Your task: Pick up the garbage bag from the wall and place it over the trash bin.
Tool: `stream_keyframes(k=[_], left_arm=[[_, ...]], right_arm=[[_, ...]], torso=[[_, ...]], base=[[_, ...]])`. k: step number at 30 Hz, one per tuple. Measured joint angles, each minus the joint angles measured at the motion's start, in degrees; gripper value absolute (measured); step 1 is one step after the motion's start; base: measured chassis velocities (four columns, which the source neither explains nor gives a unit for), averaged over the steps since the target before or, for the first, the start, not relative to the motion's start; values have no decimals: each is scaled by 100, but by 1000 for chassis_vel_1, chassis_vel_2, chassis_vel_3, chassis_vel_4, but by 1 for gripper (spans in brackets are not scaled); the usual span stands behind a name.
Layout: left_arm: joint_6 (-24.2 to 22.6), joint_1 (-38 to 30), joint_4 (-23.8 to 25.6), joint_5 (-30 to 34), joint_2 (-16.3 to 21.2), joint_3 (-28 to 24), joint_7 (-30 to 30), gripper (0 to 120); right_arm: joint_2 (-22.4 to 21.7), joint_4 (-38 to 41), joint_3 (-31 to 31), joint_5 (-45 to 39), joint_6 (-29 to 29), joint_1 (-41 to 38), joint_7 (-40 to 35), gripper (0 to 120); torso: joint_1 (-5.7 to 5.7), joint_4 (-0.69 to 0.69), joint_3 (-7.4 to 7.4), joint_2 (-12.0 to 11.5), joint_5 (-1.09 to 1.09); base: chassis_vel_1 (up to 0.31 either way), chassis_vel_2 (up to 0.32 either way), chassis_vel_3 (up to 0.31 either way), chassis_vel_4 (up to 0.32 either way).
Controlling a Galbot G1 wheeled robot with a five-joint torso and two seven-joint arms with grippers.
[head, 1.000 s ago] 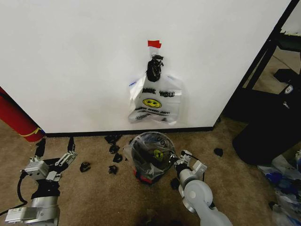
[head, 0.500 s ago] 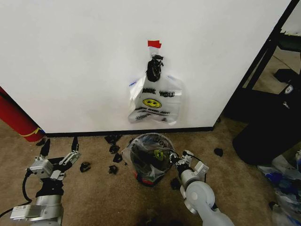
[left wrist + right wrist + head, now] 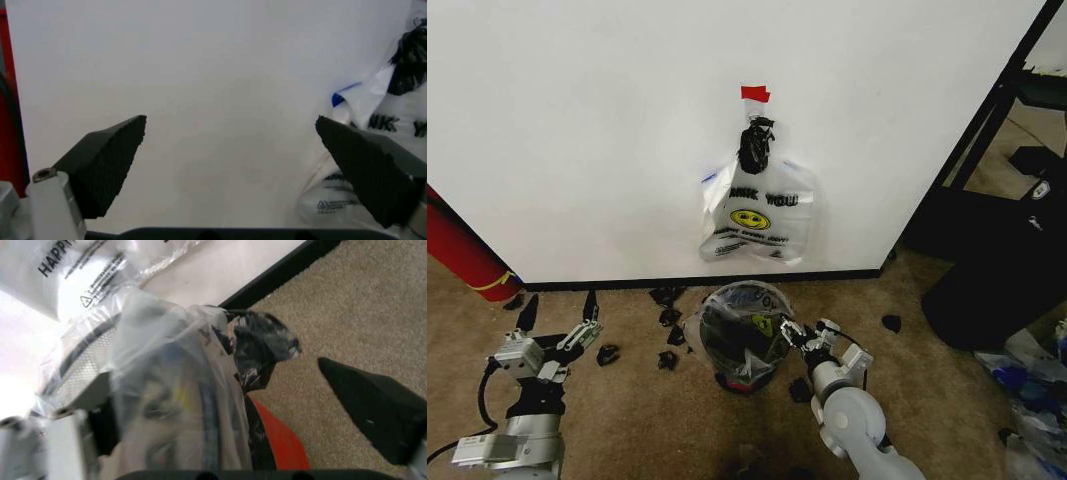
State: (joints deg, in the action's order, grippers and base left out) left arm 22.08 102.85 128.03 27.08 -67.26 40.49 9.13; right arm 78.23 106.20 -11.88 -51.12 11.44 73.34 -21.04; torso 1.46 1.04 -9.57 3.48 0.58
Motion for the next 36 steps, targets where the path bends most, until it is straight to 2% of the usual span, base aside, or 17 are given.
stream_keyframes(k=[2, 9, 11, 12, 13, 17, 20, 21, 23, 26, 29, 30, 31, 33, 34, 35, 36], left_arm=[[1, 1, 5, -13, 10, -17, -5, 100], [-47, -32, 42, -93, 103, -149, -37, 100], [-118, -35, 130, -102, 279, -290, -80, 100], [-210, -63, 207, -107, 504, -450, -108, 100], [-210, -63, 207, -107, 504, -450, -108, 100], [-833, -541, 464, -44, 1699, -1143, -176, 100], [-1482, -1356, 578, 432, 2679, -1759, -208, 100], [-1482, -1356, 578, 432, 2679, -1759, -208, 100], [-1817, -1803, 609, 795, 3289, -2140, -258, 100], [-2110, -1995, 626, 1019, 3923, -2440, -324, 100], [-2203, -2098, 585, 1039, 4147, -2600, -355, 100], [-2265, -2294, 480, 1068, 4250, -2904, -361, 100], [-2326, -2629, 301, 1103, 4319, -3429, -362, 100], [-2425, -3371, 14, 1169, 4331, -4234, -375, 100], [-2473, -3811, -120, 1205, 4309, -4538, -372, 100], [-2473, -3811, -120, 1205, 4309, -4538, -372, 100], [-2528, -4271, -279, 1253, 4252, -4873, -350, 100]], right_arm=[[-15, -15, -6, 3, -9, 22, 18, 99], [-101, -34, -21, 74, -32, 72, 107, 100], [-147, -47, -23, 144, -58, 82, 151, 100], [-186, -49, -24, 192, -69, 84, 171, 100], [-186, -49, -24, 192, -69, 84, 171, 100], [-282, -56, -31, 321, -119, 57, 227, 100], [-265, -51, -66, 253, -132, -6, 203, 100], [-265, -51, -66, 253, -132, -6, 203, 100], [-233, -72, -68, 243, -129, -47, 173, 100], [-226, -246, 120, 254, -114, -242, 171, 100], [-217, -365, 277, 254, -105, -391, 176, 100], [-207, -406, 339, 258, -102, -445, 177, 100], [-194, -425, 372, 267, -100, -461, 177, 100], [-183, -429, 383, 282, -96, -462, 171, 100], [-181, -429, 385, 283, -91, -461, 159, 100], [-181, -429, 385, 283, -91, -461, 159, 100], [-183, -427, 389, 282, -84, -462, 144, 100]], torso=[[0, 0, 0, 0, 0], [0, 0, 0, 0, 1], [0, -1, 0, 0, 1], [0, -3, 0, 0, 1], [0, -3, 0, 0, 1], [0, 0, 0, 0, 1], [1, 3, -1, 0, 2], [1, 3, -1, 0, 2], [1, 3, -1, 0, 1], [1, 2, -1, 0, -2], [1, -5, -1, 0, -1], [1, -6, -1, 0, -2], [1, -5, -1, 0, -2], [1, -2, -1, 0, 7], [1, 1, 0, 0, 4], [1, 1, 0, 0, 4], [1, 3, 0, 0, -5]], base=[[0, 0, 0, 0], [0, 0, 0, 0], [0, 0, 0, 0], [0, 0, 0, 0], [0, 0, 0, 0], [0, 0, 0, 0], [0, 0, 0, 0], [0, 0, 0, 0], [0, 0, 0, 0], [0, 0, 0, 0], [0, 0, 0, 0], [0, 0, 0, 0], [0, 0, 0, 0], [0, 0, 0, 0], [0, 0, 0, 0], [0, 0, 0, 0], [0, 0, 0, 0]])
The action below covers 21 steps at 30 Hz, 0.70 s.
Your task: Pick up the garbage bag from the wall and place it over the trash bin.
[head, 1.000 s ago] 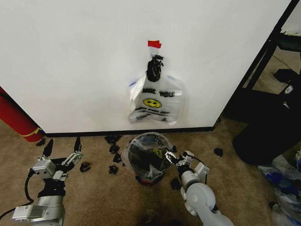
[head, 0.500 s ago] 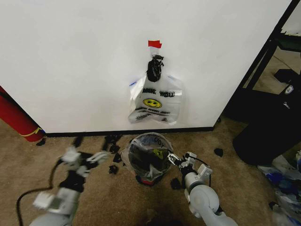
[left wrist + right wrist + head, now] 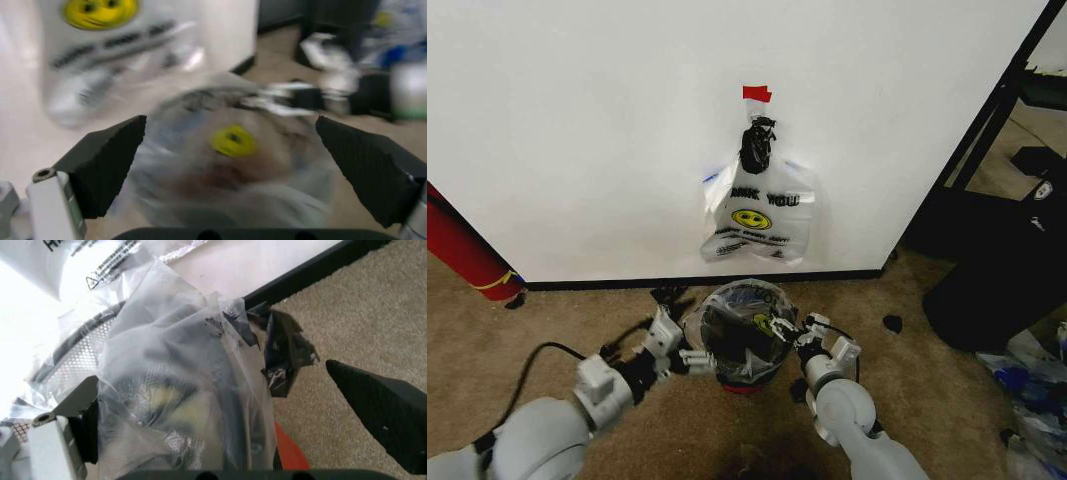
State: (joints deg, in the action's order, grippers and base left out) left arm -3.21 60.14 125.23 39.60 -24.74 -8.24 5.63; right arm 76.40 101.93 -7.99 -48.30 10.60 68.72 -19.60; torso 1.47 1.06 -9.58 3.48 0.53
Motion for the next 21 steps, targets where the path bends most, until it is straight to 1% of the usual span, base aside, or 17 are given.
stream_keyframes(k=[1, 2, 4, 5, 6, 9, 12, 14, 17, 20, 21], left_arm=[[-31, -269, -103, 26, -50, -227, 17, 100], [-61, -708, -297, 37, -162, -640, 39, 100], [-78, -1183, -514, 35, -336, -1078, 69, 100], [-82, -1381, -608, 34, -422, -1226, 84, 100], [-82, -1381, -608, 34, -422, -1226, 84, 100], [-83, -1843, -842, -47, -621, -1603, 98, 100], [-76, -2277, -1085, -281, -826, -1935, 100, 100], [-74, -2347, -1126, -317, -859, -1989, 99, 100], [-129, -2744, -1245, -405, -983, -2292, 89, 100], [-294, -3198, -1354, -409, -1111, -2692, 61, 100], [-294, -3198, -1354, -409, -1111, -2692, 61, 100]], right_arm=[[-5, 2, 0, -3, 6, 1, -11, 100], [-17, 16, -7, -7, 13, 17, -30, 100], [-32, 44, -28, -9, 17, 77, -43, 100], [-35, 56, -36, -10, 17, 108, -46, 100], [-35, 56, -36, -10, 17, 108, -46, 100], [-46, 87, -58, -13, 18, 157, -54, 100], [-70, 136, -86, -18, 20, 195, -76, 100], [-80, 141, -91, -16, 20, 200, -77, 100], [-152, 154, -122, 12, 20, 231, -81, 100], [-241, 159, -133, 134, 9, 247, -71, 100], [-241, 159, -133, 134, 9, 247, -71, 100]], torso=[[0, -1, -1, 0, 1], [0, 0, -1, 0, 7], [0, -1, 0, 0, 8], [-1, -1, 0, 0, 5], [-1, -1, 0, 0, 5], [0, -2, 0, 0, 5], [0, -2, 0, 0, 5], [0, -2, 0, 0, 5], [0, -3, 0, 0, 5], [-1, -3, 0, 0, 4], [-1, -3, 0, 0, 4]], base=[[0, 0, 0, 0], [0, 0, 0, 0], [0, 0, 0, 0], [0, 0, 0, 0], [0, 0, 0, 0], [0, 0, 0, 0], [0, 0, 0, 0], [0, 0, 0, 0], [0, 0, 0, 0], [0, 0, 0, 0], [0, 0, 0, 0]])
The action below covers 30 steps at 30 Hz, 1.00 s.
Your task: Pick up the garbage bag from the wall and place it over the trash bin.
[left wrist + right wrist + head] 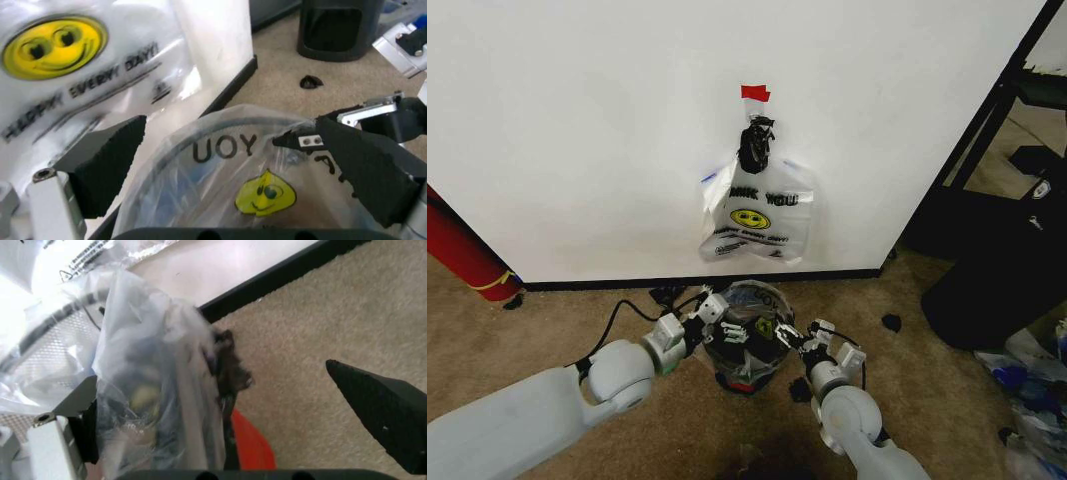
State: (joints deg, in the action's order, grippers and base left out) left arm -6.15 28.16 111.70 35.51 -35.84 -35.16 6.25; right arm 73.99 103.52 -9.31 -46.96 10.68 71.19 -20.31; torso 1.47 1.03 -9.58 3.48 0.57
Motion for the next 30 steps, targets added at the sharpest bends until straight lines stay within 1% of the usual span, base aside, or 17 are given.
stream_keyframes(k=[5, 7, 8, 11, 15, 30], left_arm=[[-201, -718, -407, 97, -377, -685, 0, 100], [-229, -934, -612, 131, -535, -883, 2, 100], [-229, -934, -612, 131, -535, -883, 2, 100], [-240, -1166, -927, 140, -712, -1100, -1, 100], [-247, -1264, -1170, 152, -784, -1201, -10, 99], [-200, -1407, -1497, 80, -983, -1436, -79, 99]], right_arm=[[-83, 62, -21, 93, -12, 10, 16, 100], [-110, 85, -28, 118, -19, 19, 19, 100], [-110, 85, -28, 118, -19, 19, 19, 100], [-141, 112, -46, 128, -27, 34, 20, 100], [-155, 113, -54, 130, -35, 41, 22, 100], [-166, 86, -25, 129, -40, 10, 17, 100]], torso=[[0, 2, 0, 0, 0], [0, 2, 0, 0, 0], [0, 2, 0, 0, 0], [0, 1, 0, 0, 0], [0, 0, 0, 0, 0], [0, 1, 0, 0, 1]], base=[[0, 0, 0, 0], [0, 0, 0, 0], [0, 0, 0, 0], [0, 0, 0, 0], [0, 0, 0, 0], [0, 0, 0, 0]])
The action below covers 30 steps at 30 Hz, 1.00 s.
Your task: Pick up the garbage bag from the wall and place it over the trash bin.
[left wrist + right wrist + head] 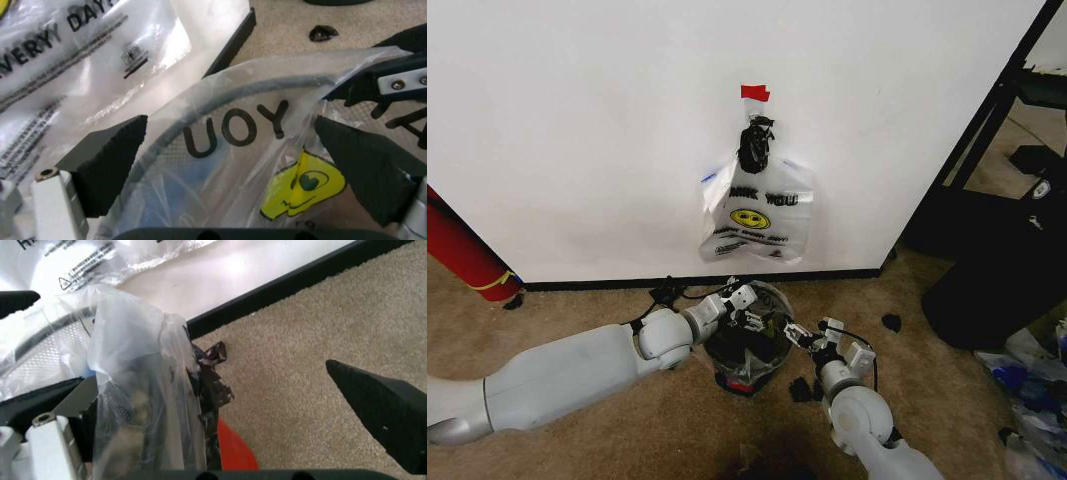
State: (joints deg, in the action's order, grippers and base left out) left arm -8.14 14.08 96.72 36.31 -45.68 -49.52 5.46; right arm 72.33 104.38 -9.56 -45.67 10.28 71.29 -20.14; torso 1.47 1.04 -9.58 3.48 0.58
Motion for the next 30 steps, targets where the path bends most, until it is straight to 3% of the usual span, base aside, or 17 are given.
stream_keyframes(k=[16, 30], left_arm=[[11, -155, -106, 29, -198, -151, 20, 99], [-51, -251, 106, 69, -309, -198, 114, 99]], right_arm=[[-21, -12, 16, -2, 10, 14, -6, 100], [-8, -30, 54, 248, 13, 56, 66, 100]], torso=[[0, 0, 0, 0, 0], [-1, 0, 0, 0, 0]], base=[[0, 0, 0, 0], [0, 0, 0, 0]])
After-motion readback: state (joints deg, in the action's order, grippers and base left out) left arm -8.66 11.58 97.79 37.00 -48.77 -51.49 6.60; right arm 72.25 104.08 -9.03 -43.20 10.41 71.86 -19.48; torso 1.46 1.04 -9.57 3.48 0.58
